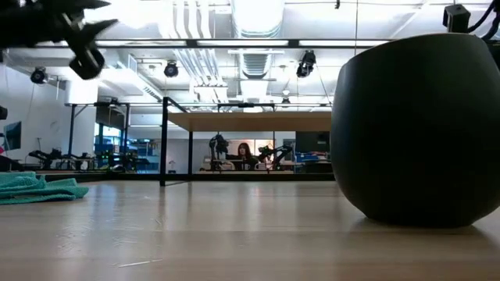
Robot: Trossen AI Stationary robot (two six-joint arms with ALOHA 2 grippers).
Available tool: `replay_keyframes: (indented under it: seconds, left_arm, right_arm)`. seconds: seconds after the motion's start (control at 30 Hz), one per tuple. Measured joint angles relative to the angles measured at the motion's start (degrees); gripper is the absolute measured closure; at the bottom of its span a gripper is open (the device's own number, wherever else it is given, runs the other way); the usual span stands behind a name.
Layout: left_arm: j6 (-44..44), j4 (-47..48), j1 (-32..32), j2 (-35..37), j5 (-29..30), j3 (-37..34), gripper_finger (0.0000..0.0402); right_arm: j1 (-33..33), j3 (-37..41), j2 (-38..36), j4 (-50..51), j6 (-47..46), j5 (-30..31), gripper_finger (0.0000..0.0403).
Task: Stack small to large cups/mugs on shelf
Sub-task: Put the yellow cup on the shelf
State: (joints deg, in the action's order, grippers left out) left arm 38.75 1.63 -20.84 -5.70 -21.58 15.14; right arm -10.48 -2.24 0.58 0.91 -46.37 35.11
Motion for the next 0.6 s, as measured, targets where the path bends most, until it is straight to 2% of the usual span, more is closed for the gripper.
replay_keyframes:
  seconds: [0.13,0.23,0.43,0.53,0.6]
  left_arm:
    - [-2.51,13.87,-0.06,-3.60,-3.75,13.03,0.0313]
    - [-8.41,30.57,0.00,-6.89,-7.64,24.88,0.0313]
    - [-20.56,69.33,-0.04,-17.20,-6.53,47.14,0.0313]
    - [-24.89,81.69,-0.04,-22.64,-3.99,53.94,0.0313]
    - [-25.64,86.45,-0.04,-25.52,-3.37,56.42,0.0313]
  right_arm:
    - [0.00,0.01,0.00,0.00,-0.59,0.05,0.0333]
    - [0.00,0.00,0.00,0.00,-0.61,0.04,0.0331]
    - [0.00,0.00,0.00,-0.02,-7.11,0.00,0.0333]
    - [0.00,0.00,0.00,-0.02,-10.36,-0.51,0.0334]
    - [0.00,0.01,-0.01,-0.01,-11.68,-0.54,0.0334]
